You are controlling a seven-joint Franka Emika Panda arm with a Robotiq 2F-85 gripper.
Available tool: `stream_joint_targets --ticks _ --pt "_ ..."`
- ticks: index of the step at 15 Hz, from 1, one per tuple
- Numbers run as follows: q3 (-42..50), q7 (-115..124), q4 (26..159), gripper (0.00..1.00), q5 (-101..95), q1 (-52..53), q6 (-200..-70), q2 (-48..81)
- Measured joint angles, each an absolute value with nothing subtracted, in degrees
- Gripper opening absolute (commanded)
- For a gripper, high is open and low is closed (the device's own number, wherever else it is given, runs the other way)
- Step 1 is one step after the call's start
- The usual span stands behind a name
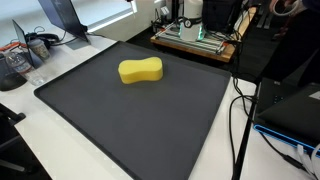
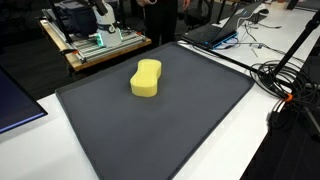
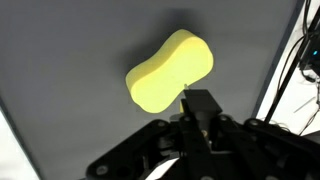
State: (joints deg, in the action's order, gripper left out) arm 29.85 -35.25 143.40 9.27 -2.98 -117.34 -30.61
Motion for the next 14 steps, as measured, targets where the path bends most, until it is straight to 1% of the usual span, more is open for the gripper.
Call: stream_joint_targets --ticks 6,14 --pt "32.26 -39.21 140.31 0.03 14.48 -4.78 -118.96 -23.78" --pt "27.60 -38.02 128.80 0.03 15.43 -6.26 -119.12 -8.39"
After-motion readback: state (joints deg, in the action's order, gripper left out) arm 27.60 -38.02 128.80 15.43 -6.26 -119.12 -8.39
